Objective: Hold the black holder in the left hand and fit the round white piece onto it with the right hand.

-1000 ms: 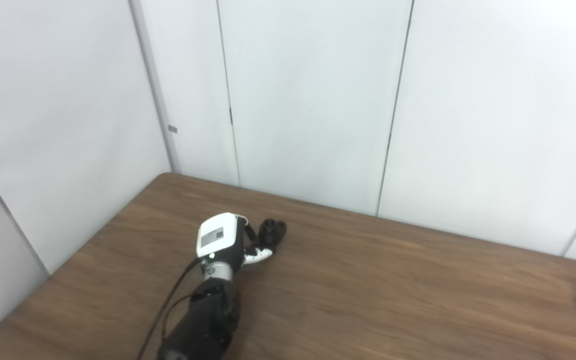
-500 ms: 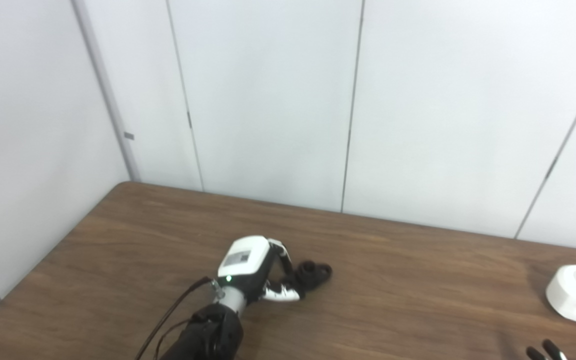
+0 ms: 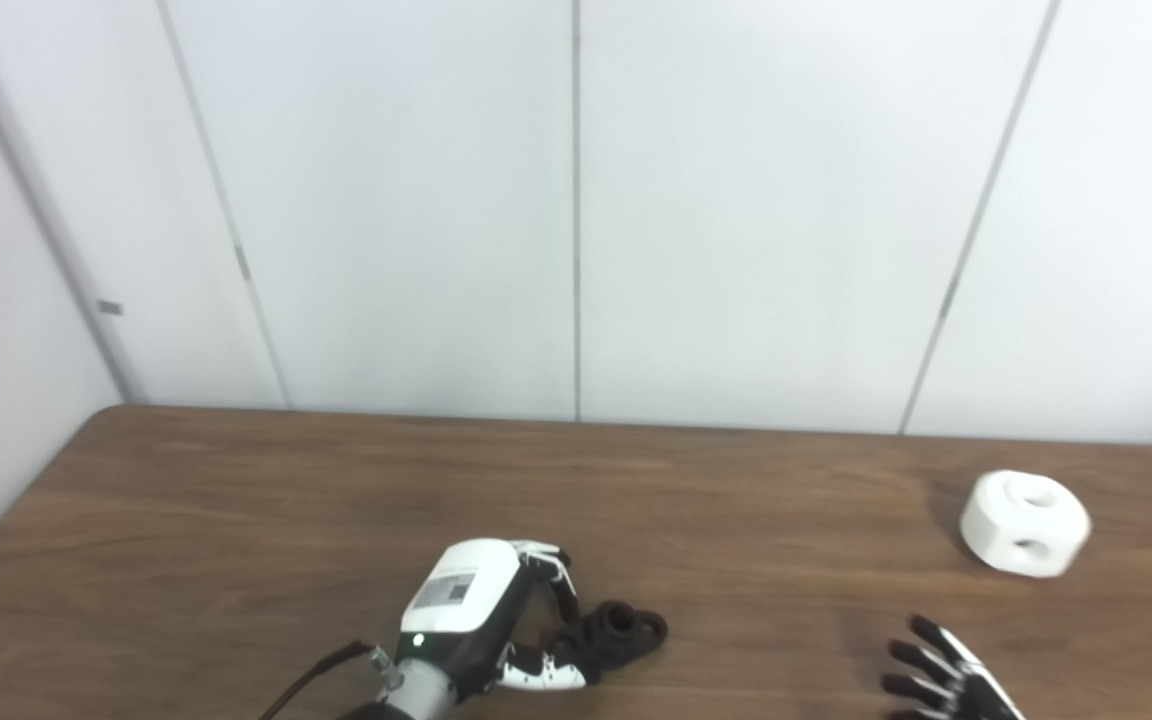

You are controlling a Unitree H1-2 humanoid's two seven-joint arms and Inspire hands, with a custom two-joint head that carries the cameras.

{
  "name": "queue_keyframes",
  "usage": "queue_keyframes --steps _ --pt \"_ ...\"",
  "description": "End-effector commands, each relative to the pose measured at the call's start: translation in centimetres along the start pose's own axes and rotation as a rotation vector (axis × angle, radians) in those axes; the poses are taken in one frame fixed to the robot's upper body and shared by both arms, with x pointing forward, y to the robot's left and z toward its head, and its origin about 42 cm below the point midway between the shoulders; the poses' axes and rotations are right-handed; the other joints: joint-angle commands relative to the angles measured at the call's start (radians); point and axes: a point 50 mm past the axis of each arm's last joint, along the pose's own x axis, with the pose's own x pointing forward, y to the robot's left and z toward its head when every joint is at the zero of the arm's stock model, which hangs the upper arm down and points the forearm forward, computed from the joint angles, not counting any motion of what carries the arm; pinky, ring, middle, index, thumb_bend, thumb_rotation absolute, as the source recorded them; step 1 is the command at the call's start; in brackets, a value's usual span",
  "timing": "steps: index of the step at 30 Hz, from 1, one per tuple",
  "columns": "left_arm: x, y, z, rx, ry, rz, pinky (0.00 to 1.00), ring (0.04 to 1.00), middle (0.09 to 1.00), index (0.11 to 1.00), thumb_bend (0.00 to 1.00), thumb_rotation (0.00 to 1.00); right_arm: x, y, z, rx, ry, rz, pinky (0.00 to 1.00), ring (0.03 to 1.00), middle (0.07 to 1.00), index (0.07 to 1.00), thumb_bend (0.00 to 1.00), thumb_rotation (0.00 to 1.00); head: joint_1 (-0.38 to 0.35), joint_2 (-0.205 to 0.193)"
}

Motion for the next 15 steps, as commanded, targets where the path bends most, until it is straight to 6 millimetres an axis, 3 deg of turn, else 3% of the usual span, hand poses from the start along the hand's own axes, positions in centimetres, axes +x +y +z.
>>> queue_keyframes --steps 1,8,15 --pt "0.4 1.5 1.3 0.026 -0.076 0.055 0.82 0.854 0.807 0.481 0.52 0.05 0.8 0.6 1.7 0.012 -0.065 -0.037 0.64 0.762 0.835 0.887 0.70 0.90 -0.014 0.008" --pt "0.7 1.2 2.0 0.021 -0.101 0.022 0.87 0.865 0.813 0.481 0.52 0.05 1.2 1.5 2.8 0.004 -0.064 -0.061 0.62 0.757 0.827 0.885 0.70 0.91 -0.065 0.037" --pt "0.6 1.2 1.8 0.021 -0.091 0.003 0.87 0.870 0.814 0.481 0.52 0.05 1.4 1.4 4.0 0.030 -0.100 -0.054 0.60 0.757 0.827 0.878 0.70 0.91 -0.120 0.035"
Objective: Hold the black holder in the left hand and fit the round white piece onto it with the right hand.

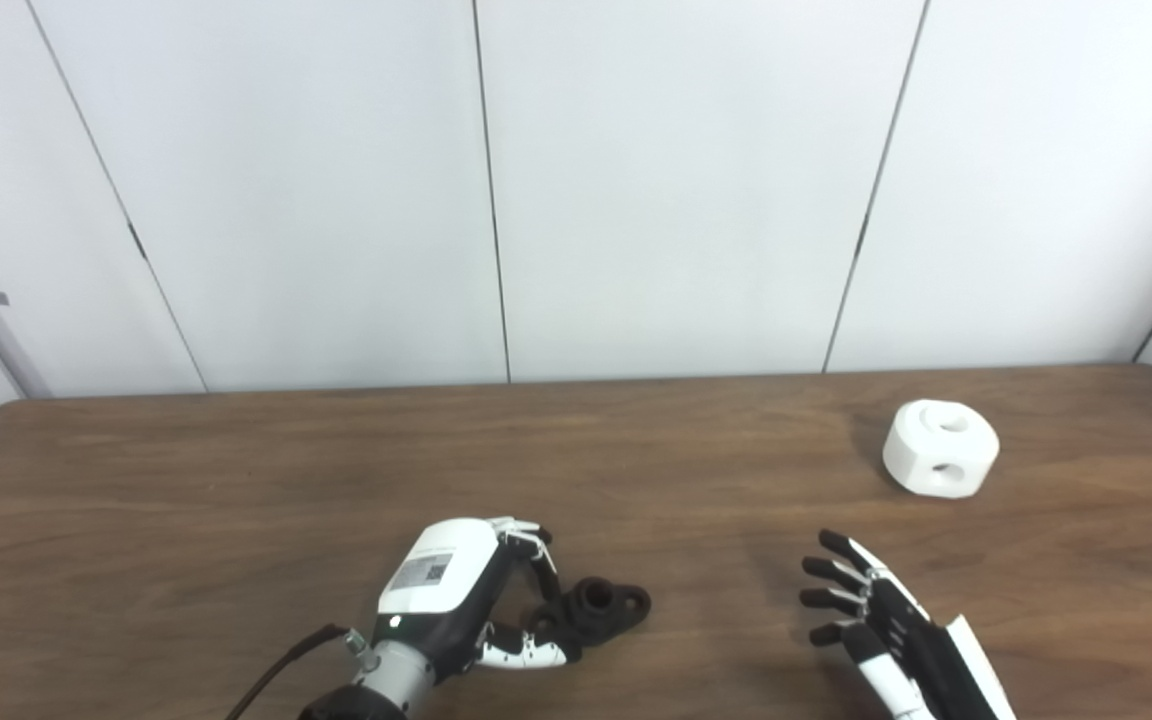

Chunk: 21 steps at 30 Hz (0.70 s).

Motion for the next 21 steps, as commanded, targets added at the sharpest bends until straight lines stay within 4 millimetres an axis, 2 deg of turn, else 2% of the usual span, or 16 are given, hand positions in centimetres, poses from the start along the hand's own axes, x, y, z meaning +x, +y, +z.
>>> queue_keyframes --steps 1,4,6,8,9,11,13,14,15,17,19,21 --pt "0.4 1.9 0.8 0.023 -0.046 0.062 0.87 0.871 0.814 0.482 0.52 0.05 0.9 -0.2 3.0 0.078 -0.109 -0.029 0.59 0.756 0.826 0.871 0.69 0.88 -0.013 -0.004" --pt "0.2 2.1 0.1 0.029 -0.041 0.058 0.87 0.870 0.813 0.482 0.52 0.04 0.7 -3.9 6.1 0.069 -0.217 -0.032 0.49 0.682 0.782 0.830 0.72 0.80 -0.063 -0.029" --pt "0.1 2.3 -0.5 0.028 -0.047 0.061 0.89 0.871 0.812 0.482 0.52 0.04 0.5 -6.7 8.4 0.029 -0.300 -0.097 0.39 0.587 0.707 0.768 0.73 0.75 -0.102 -0.037" --pt "0.1 2.5 -1.3 0.022 -0.054 0.060 0.92 0.875 0.813 0.482 0.52 0.04 0.5 -9.5 10.3 -0.069 -0.385 -0.215 0.32 0.499 0.649 0.731 0.73 0.73 -0.179 -0.053" --pt "0.1 2.6 -1.6 0.019 -0.055 0.059 0.92 0.874 0.814 0.482 0.52 0.04 0.6 -11.3 10.9 -0.153 -0.414 -0.307 0.29 0.450 0.617 0.704 0.72 0.74 -0.189 -0.055" --pt "0.1 2.8 -2.2 0.015 -0.060 0.055 0.91 0.867 0.813 0.482 0.52 0.04 0.8 -14.0 11.8 -0.272 -0.427 -0.467 0.28 0.414 0.581 0.676 0.69 0.77 -0.269 -0.070" --pt "0.1 2.9 -2.6 0.012 -0.063 0.044 0.91 0.866 0.812 0.482 0.52 0.04 1.1 -15.6 12.2 -0.332 -0.414 -0.546 0.27 0.401 0.570 0.670 0.67 0.75 -0.314 -0.079" --pt "0.1 3.1 -2.7 0.010 -0.064 0.036 0.92 0.873 0.818 0.483 0.52 0.04 1.3 -16.4 12.6 -0.360 -0.397 -0.576 0.31 0.451 0.580 0.677 0.69 0.69 -0.338 -0.083" --pt "0.1 3.1 -2.8 0.009 -0.065 0.031 0.93 0.875 0.821 0.483 0.52 0.04 1.5 -17.0 12.9 -0.378 -0.385 -0.595 0.36 0.506 0.595 0.687 0.74 0.66 -0.343 -0.084" --pt "0.2 3.3 -3.0 -0.003 -0.071 0.032 0.93 0.873 0.818 0.483 0.52 0.04 1.8 -17.9 13.3 -0.427 -0.353 -0.631 0.41 0.557 0.620 0.700 0.78 0.61 -0.383 -0.089" --pt "0.3 3.5 -3.2 -0.007 -0.071 0.026 0.95 0.877 0.819 0.483 0.52 0.04 2.2 -19.1 13.6 -0.490 -0.298 -0.654 0.41 0.569 0.652 0.744 0.89 0.65 -0.404 -0.086" --pt "0.4 4.0 -3.3 -0.004 -0.072 0.020 0.98 0.880 0.819 0.483 0.51 0.04 2.5 -20.4 14.1 -0.546 -0.243 -0.658 0.40 0.557 0.662 0.772 0.95 0.63 -0.415 -0.080"
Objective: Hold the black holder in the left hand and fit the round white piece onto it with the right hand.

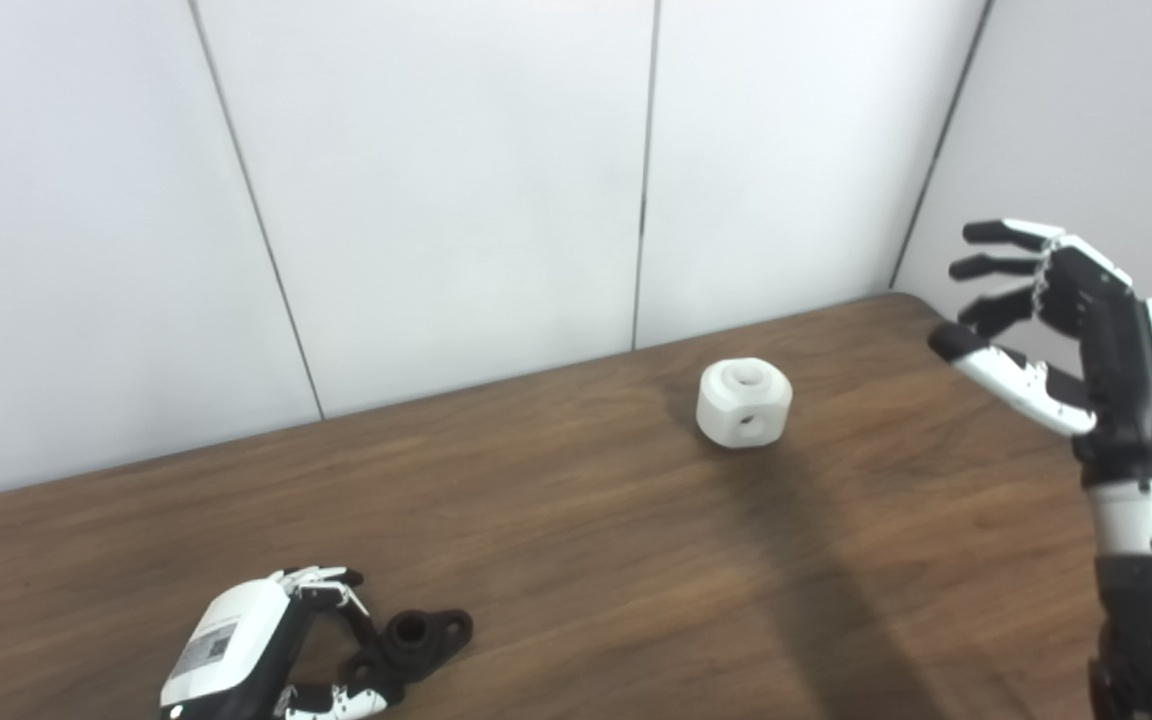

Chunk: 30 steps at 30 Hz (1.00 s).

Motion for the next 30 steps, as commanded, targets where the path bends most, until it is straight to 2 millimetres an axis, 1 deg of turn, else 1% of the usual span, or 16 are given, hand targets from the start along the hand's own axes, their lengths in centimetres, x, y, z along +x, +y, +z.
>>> queue_keyframes --steps 1,2,4,6,7,8,9,12,15,16,20,22,24,25,28,30 --pt "0.8 2.5 0.2 0.041 -0.044 0.045 0.98 0.882 0.820 0.483 0.52 0.04 2.0 -1.8 0.7 -0.105 -0.017 -0.012 0.40 0.571 0.677 0.794 0.96 0.62 -0.002 0.004" --pt "0.8 2.7 0.2 0.044 -0.047 0.045 0.98 0.879 0.820 0.483 0.52 0.04 2.5 -2.1 0.6 -0.138 -0.003 0.009 0.43 0.617 0.709 0.825 0.98 0.62 -0.005 0.007" --pt "0.8 3.1 0.1 0.050 -0.057 0.050 0.98 0.871 0.817 0.483 0.52 0.04 3.4 -2.4 0.5 -0.196 0.008 0.066 0.46 0.653 0.750 0.856 1.00 0.62 -0.006 0.012" --pt "0.9 3.3 0.1 0.055 -0.064 0.054 0.87 0.845 0.804 0.483 0.52 0.04 4.2 -2.5 0.3 -0.235 0.011 0.132 0.49 0.730 0.835 0.876 1.00 0.59 -0.008 0.014" --pt "0.9 3.4 0.1 0.054 -0.065 0.054 0.85 0.841 0.802 0.483 0.52 0.04 4.7 -2.5 0.2 -0.264 0.016 0.169 0.49 0.743 0.848 0.879 1.00 0.58 -0.009 0.017" --pt "0.9 3.5 0.1 0.051 -0.065 0.050 0.85 0.841 0.802 0.483 0.52 0.04 5.1 -2.2 0.1 -0.297 0.031 0.208 0.52 0.780 0.878 0.887 1.00 0.58 -0.010 0.019" --pt "0.9 3.6 0.1 0.047 -0.067 0.048 0.84 0.845 0.804 0.483 0.52 0.04 5.6 -1.9 0.0 -0.334 0.050 0.248 0.57 0.851 0.924 0.902 1.00 0.58 -0.011 0.022" --pt "0.9 3.7 0.3 0.045 -0.073 0.043 0.84 0.852 0.806 0.483 0.52 0.04 7.0 -0.4 -0.6 -0.423 0.102 0.381 0.65 0.938 0.949 0.929 1.00 0.58 -0.014 0.029" --pt "0.8 3.9 0.4 0.051 -0.075 0.038 0.84 0.853 0.807 0.483 0.52 0.04 7.9 0.9 -1.1 -0.456 0.138 0.464 0.64 0.918 0.952 0.934 1.00 0.60 -0.019 0.033" --pt "0.8 4.0 0.5 0.053 -0.077 0.038 0.87 0.856 0.810 0.483 0.52 0.04 8.2 1.5 -1.3 -0.468 0.147 0.493 0.63 0.906 0.947 0.920 1.00 0.59 -0.020 0.034" --pt "0.5 4.0 0.4 0.058 -0.077 0.036 0.83 0.844 0.805 0.484 0.52 0.04 9.1 3.5 -1.9 -0.488 0.161 0.574 0.65 0.902 0.939 0.893 1.00 0.55 -0.025 0.030" --pt "0.4 3.9 0.4 0.052 -0.077 0.036 0.82 0.843 0.804 0.484 0.52 0.04 9.3 4.6 -2.2 -0.507 0.160 0.626 0.65 0.904 0.943 0.894 1.00 0.56 -0.025 0.016" --pt "0.4 3.7 0.5 0.041 -0.078 0.038 0.82 0.841 0.802 0.483 0.52 0.04 9.2 5.7 -2.4 -0.513 0.163 0.671 0.65 0.913 0.953 0.905 1.00 0.60 -0.020 0.012" --pt "0.4 3.7 0.6 0.037 -0.077 0.039 0.84 0.842 0.802 0.483 0.51 0.04 9.1 6.4 -2.5 -0.505 0.170 0.697 0.67 0.927 0.966 0.919 1.00 0.61 -0.017 0.013" --pt "0.3 3.6 0.8 0.035 -0.074 0.036 0.87 0.842 0.801 0.483 0.51 0.04 8.5 7.9 -2.7 -0.488 0.183 0.742 0.72 0.961 0.995 0.939 1.00 0.61 -0.011 0.014" --pt "0.2 3.6 0.8 0.034 -0.072 0.031 0.87 0.843 0.805 0.483 0.51 0.04 8.0 9.1 -3.0 -0.476 0.184 0.765 0.74 0.975 0.999 0.940 1.00 0.58 -0.010 0.011"
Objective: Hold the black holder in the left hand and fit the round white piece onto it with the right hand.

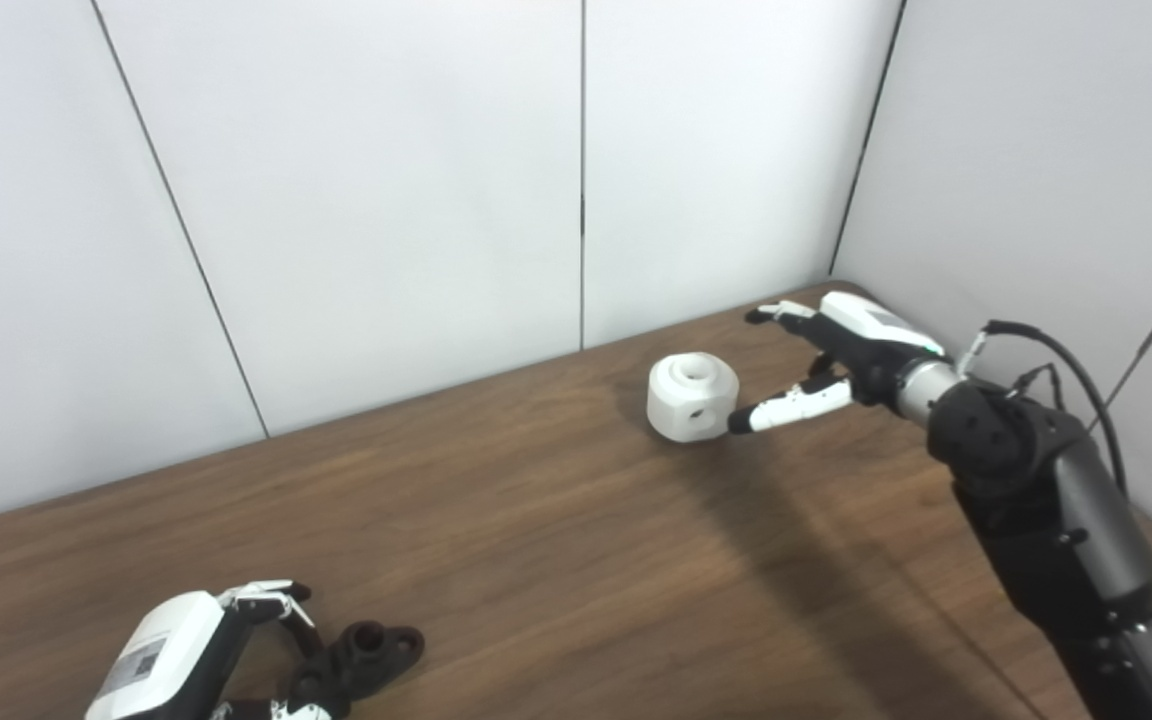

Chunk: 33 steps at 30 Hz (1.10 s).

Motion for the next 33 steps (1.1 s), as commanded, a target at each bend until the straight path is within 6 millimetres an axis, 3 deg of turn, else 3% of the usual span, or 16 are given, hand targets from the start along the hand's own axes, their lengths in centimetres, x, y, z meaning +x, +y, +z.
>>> queue_keyframes --steps 1,8,15,17,24,33 --pt "0.2 1.7 0.7 0.024 -0.034 0.058 0.85 0.841 0.804 0.483 0.51 0.04 0.5 -0.6 1.0 -0.016 -0.023 -0.037 0.74 0.980 1.000 0.939 1.00 0.57 0.000 -0.001" --pt "0.1 1.6 0.6 0.023 -0.033 0.059 0.81 0.835 0.798 0.483 0.52 0.04 2.6 1.7 2.0 -0.028 -0.060 0.011 0.74 0.982 1.000 0.923 1.00 0.50 -0.002 -0.023" --pt "0.0 1.3 0.7 0.023 -0.036 0.049 0.78 0.829 0.796 0.483 0.52 0.04 4.3 1.9 2.9 -0.059 -0.073 0.004 0.78 0.998 1.000 0.915 1.00 0.47 -0.004 -0.041" --pt "-0.2 1.3 0.8 0.019 -0.031 0.048 0.86 0.838 0.799 0.483 0.51 0.04 4.7 1.7 3.0 -0.085 -0.077 -0.018 0.80 0.996 1.000 0.909 1.00 0.46 -0.007 -0.048" --pt "-0.6 1.1 0.9 0.013 -0.030 0.053 0.92 0.835 0.799 0.483 0.51 0.04 5.4 -0.1 3.6 -0.126 -0.065 -0.102 0.80 0.977 1.000 0.916 1.00 0.44 -0.002 -0.056" --pt "-0.8 1.0 0.7 0.007 -0.032 0.055 0.99 0.843 0.803 0.483 0.51 0.04 3.7 -4.2 4.0 -0.139 -0.072 -0.135 0.75 0.959 0.967 0.893 1.00 0.50 -0.001 -0.061"
